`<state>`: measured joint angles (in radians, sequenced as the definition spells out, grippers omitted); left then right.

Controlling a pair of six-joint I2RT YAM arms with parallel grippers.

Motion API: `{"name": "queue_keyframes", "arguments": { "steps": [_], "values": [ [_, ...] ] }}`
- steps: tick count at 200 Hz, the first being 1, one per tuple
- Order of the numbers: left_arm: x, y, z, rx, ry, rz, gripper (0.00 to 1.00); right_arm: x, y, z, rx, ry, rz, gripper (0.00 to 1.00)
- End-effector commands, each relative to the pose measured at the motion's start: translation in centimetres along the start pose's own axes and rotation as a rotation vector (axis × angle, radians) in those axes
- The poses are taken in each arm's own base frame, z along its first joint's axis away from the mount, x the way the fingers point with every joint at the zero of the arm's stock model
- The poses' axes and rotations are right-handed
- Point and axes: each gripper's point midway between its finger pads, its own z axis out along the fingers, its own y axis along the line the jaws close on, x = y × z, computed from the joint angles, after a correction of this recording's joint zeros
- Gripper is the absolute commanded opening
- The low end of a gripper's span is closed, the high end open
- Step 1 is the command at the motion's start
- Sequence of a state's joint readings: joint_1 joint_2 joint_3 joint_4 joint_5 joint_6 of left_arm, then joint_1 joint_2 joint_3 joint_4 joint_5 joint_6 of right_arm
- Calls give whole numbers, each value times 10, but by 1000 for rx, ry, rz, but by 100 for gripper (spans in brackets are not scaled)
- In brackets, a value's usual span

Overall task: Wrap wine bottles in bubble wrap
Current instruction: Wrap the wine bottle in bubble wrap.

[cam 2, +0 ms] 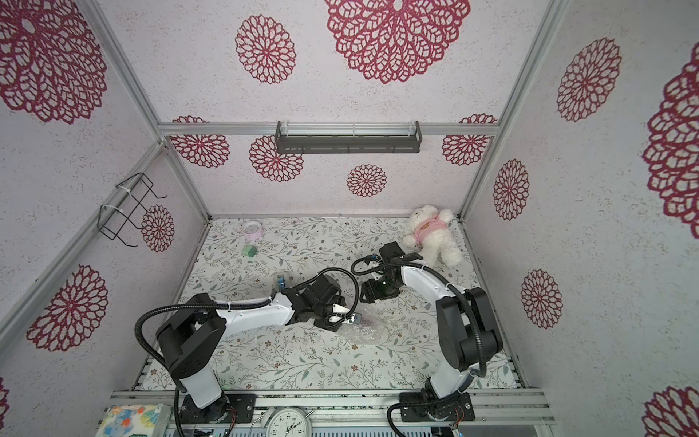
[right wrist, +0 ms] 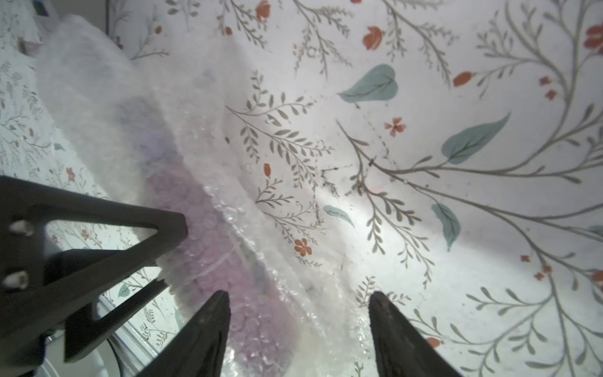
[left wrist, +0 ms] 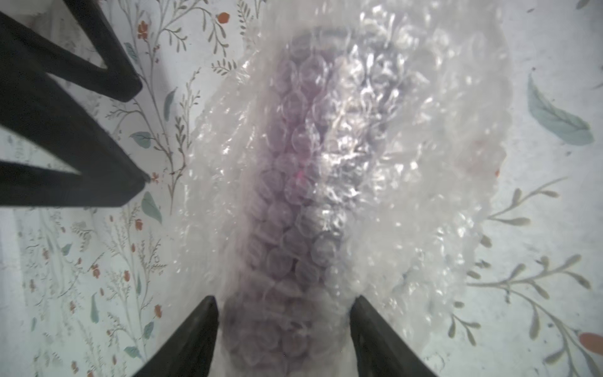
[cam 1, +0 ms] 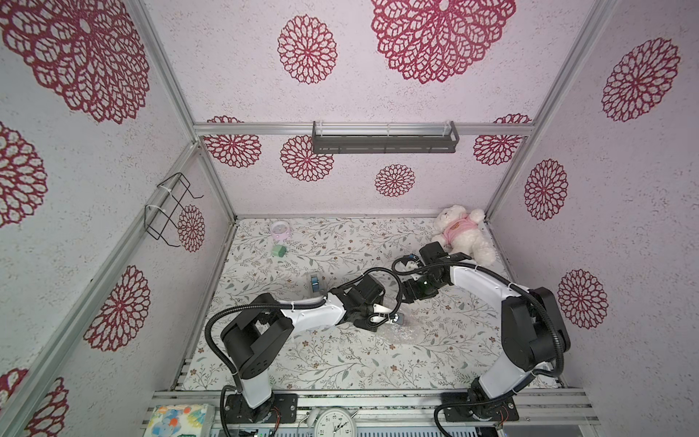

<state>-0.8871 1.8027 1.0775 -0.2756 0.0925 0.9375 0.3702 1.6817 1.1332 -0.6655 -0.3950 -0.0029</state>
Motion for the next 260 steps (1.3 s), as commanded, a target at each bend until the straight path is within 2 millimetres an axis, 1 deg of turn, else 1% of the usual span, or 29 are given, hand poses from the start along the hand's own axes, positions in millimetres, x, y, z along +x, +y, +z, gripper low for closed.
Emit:
{"name": "queue_keyframes", "arguments": {
  "steps": [1,24,55,68,79,87,94,99,100,101,103,104,105,108,115,127,135,156,168,175,196,216,239,260],
  "values": [
    [1,-15,7,99,-3,18,67,10,-4,17,3,57,26,70],
    [2,-22,11,132,5,20,67,14,-6,27,2,95,13,69],
    [3,-31,19,164,15,31,66,25,-2,44,-26,154,-17,62],
    [2,-37,24,186,25,38,67,30,-1,50,-41,178,-22,55],
    [2,-43,29,209,38,43,67,32,-2,54,-44,189,-28,47],
    [1,-46,31,222,45,44,66,33,-3,55,-35,192,-36,39],
    [0,-49,32,232,47,43,65,31,-4,55,-19,190,-50,30],
    [-1,-49,32,232,48,43,63,30,-6,54,-6,186,-62,23],
    [-2,-49,32,232,48,44,62,30,-6,54,-6,186,-62,23],
    [-1,-50,32,233,50,44,61,29,-6,54,-3,185,-69,20],
    [-2,-50,32,232,51,44,60,29,-6,54,-1,185,-71,19],
    [-2,-50,32,232,52,43,59,29,-6,54,3,184,-77,17],
    [-2,-50,32,232,52,44,59,29,-6,54,3,184,-77,17],
    [-2,-50,32,229,56,41,56,26,-7,52,15,178,-87,13],
    [-2,-50,32,224,60,37,50,22,-10,50,41,171,-99,7],
    [-2,-48,27,204,64,32,38,17,-12,46,69,165,-120,0],
    [-3,-46,24,183,63,33,31,12,-14,43,93,157,-134,0],
    [-5,-39,12,119,61,44,19,-1,-16,34,141,132,-179,0],
    [-6,-37,6,91,58,48,14,-7,-16,31,160,122,-204,0],
    [-6,-35,3,77,58,48,13,-10,-16,29,170,117,-220,0],
    [-4,-38,0,81,60,42,13,-14,-11,28,169,125,-269,0],
    [-2,-38,4,81,72,24,19,-8,-1,34,125,157,-303,0],
    [-6,-34,0,57,50,2,28,-3,4,39,123,179,-346,0],
    [-13,-26,-14,-3,5,-13,41,-12,18,31,120,121,-410,0]
  ]
}}
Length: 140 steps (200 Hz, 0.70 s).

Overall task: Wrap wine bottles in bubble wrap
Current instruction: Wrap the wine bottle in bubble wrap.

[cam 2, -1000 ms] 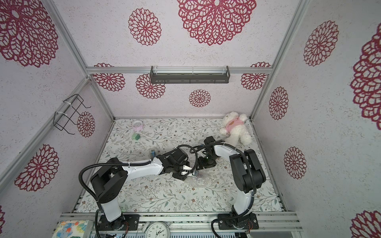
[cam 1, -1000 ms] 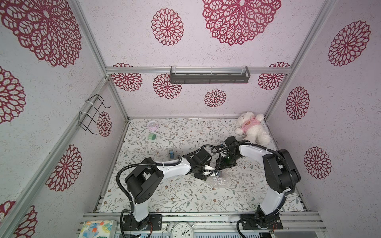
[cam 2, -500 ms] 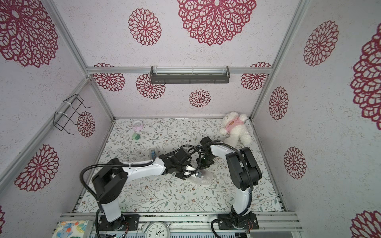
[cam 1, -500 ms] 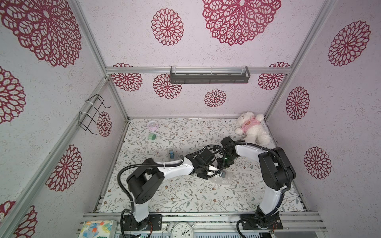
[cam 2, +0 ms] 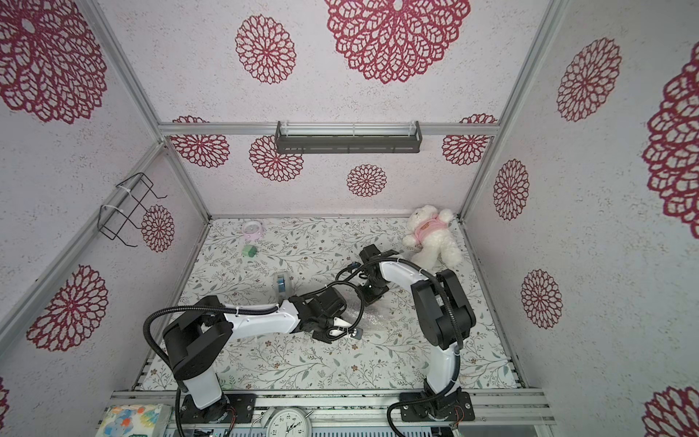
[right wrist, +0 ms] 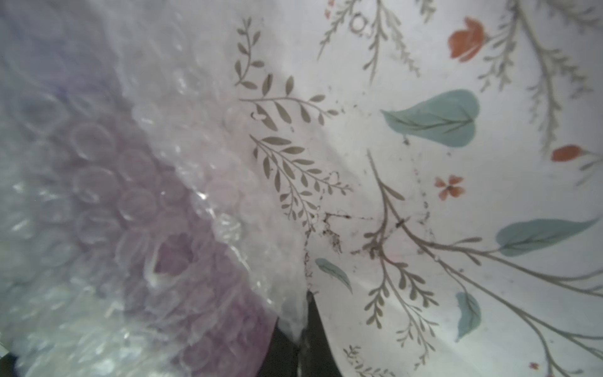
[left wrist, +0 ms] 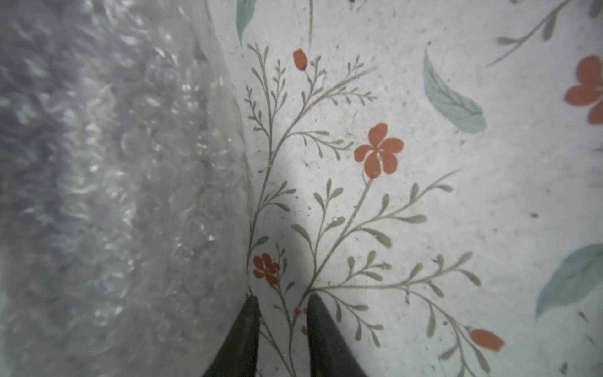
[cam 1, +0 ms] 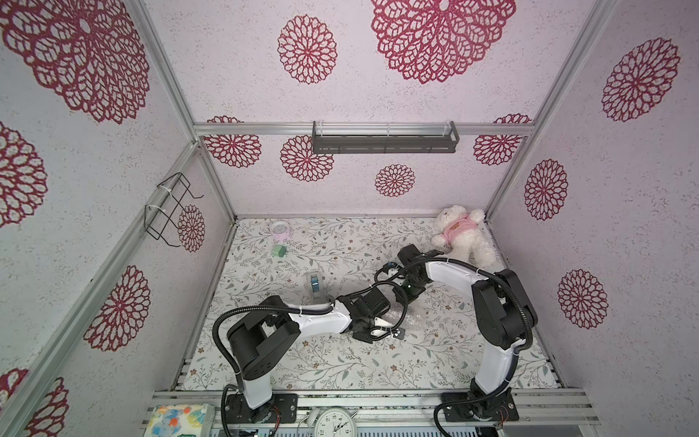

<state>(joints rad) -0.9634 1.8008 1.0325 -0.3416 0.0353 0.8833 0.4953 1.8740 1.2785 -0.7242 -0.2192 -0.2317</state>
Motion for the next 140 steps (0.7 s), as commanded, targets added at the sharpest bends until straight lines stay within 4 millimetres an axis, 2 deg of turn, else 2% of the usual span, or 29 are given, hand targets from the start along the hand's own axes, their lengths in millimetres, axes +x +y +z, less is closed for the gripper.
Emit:
{"name": "queue_keyframes", "arguments": {
  "steps": [1,32,54,87,109,140],
  "values": [
    [-14,16,-22,-88,-76,-20,42,-9,14,-15,-1,-45,-98,0],
    [-19,28,-51,-191,-137,-56,51,-25,26,-32,19,-151,-184,0],
    [-18,34,-57,-198,-142,-78,54,-30,26,-34,19,-168,-195,0],
    [-14,40,-42,-161,-114,-84,60,-33,27,-26,-4,-138,-189,0],
    [-13,50,-32,-152,-112,-95,65,-39,30,-27,-29,-161,-196,0],
    [-8,63,-16,-123,-112,-127,67,-46,38,-30,-82,-195,-200,0]
  ]
}}
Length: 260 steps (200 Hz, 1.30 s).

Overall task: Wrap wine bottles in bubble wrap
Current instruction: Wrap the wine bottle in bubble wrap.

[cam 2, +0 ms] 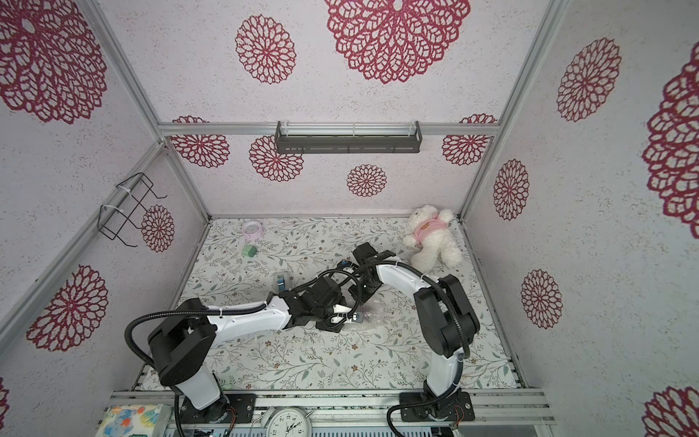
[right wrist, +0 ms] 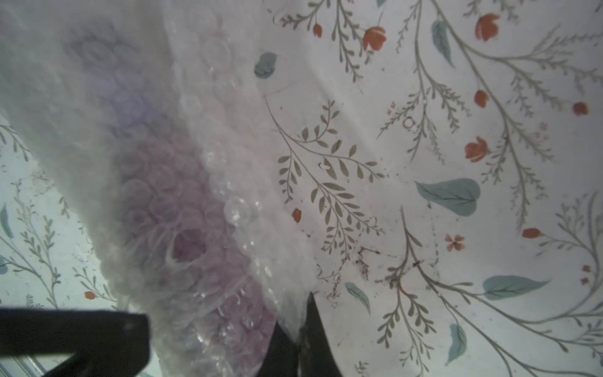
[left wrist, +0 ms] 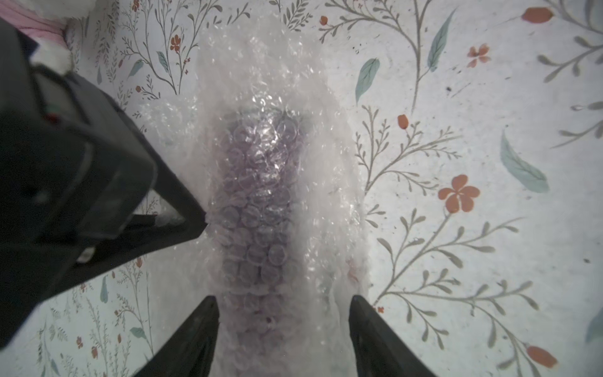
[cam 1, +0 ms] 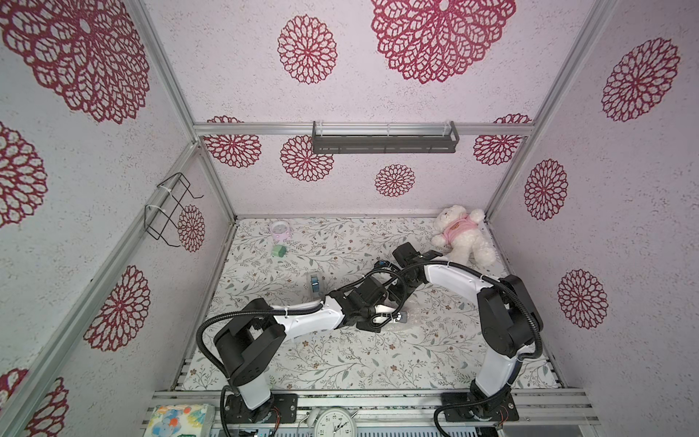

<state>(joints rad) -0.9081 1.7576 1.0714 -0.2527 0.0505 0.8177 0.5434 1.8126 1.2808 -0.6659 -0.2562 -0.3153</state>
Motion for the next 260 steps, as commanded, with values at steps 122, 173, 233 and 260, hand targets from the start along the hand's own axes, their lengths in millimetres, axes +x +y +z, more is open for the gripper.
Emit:
{"name": "queue_keyframes", "arguments": {
  "steps": [122,173,233,260],
  "values": [
    [33,-44,29,226,76,-61,58,-1,-54,-64,47,-178,334,56],
    [32,-53,30,208,91,-26,54,39,-55,-20,14,-35,449,56],
    [31,-58,28,215,96,-19,53,51,-57,6,-4,3,448,56],
    [31,-66,27,260,110,-16,49,52,-62,18,-4,24,436,40]
  ]
}}
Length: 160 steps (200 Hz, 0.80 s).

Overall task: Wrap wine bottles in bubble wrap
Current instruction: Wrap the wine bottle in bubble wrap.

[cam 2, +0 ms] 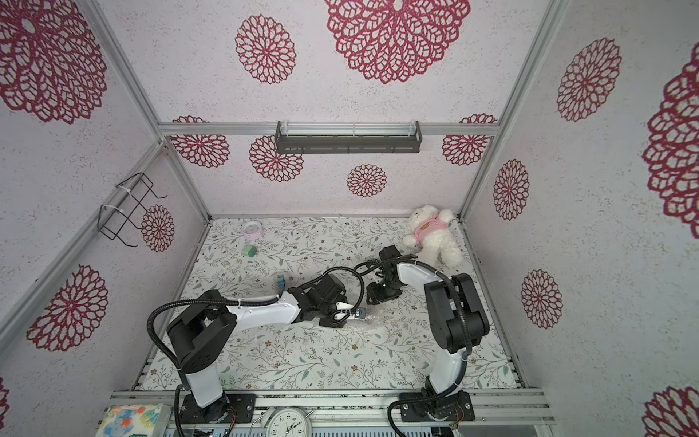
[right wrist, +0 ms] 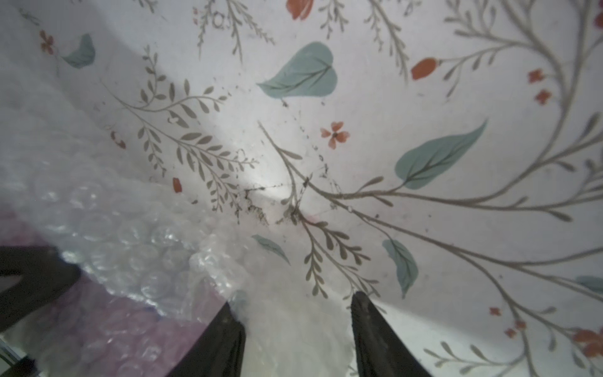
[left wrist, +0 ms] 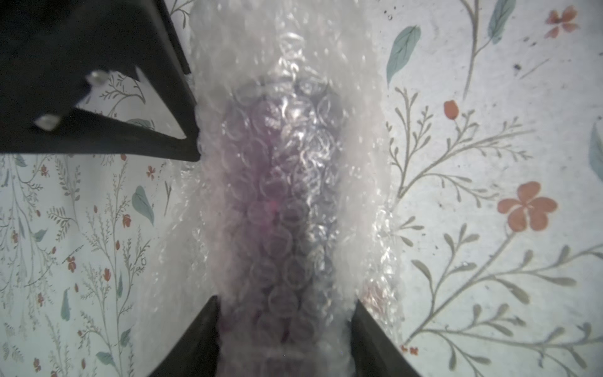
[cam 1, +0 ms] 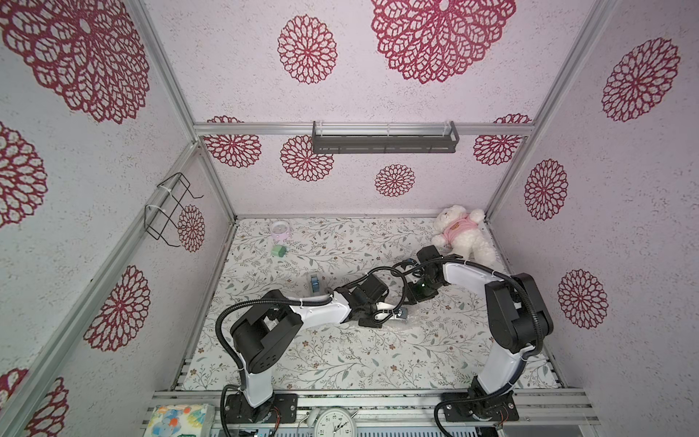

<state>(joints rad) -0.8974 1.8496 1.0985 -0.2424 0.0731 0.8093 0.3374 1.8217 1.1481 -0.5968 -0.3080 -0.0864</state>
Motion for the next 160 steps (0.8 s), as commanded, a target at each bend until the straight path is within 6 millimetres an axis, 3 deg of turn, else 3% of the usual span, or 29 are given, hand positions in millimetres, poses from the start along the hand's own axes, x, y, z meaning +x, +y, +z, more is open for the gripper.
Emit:
{"name": "queue_keyframes", "arguments": {
  "steps": [1,23,48,68,119,160],
  "values": [
    [23,-58,5,209,92,5,49,-3,-4,8,6,11,-6,39],
    [22,-67,2,253,97,-12,45,-11,-2,5,3,-31,-14,22],
    [23,-78,-4,302,115,-32,45,-24,2,-11,9,-129,-32,13],
    [24,-87,-8,323,129,-41,45,-31,3,-23,24,-195,-46,0],
    [16,-92,-19,314,125,-61,46,-36,7,-39,33,-314,-42,0],
    [11,-105,-24,450,139,-144,46,-34,9,-51,44,-415,-32,0]
  ]
}}
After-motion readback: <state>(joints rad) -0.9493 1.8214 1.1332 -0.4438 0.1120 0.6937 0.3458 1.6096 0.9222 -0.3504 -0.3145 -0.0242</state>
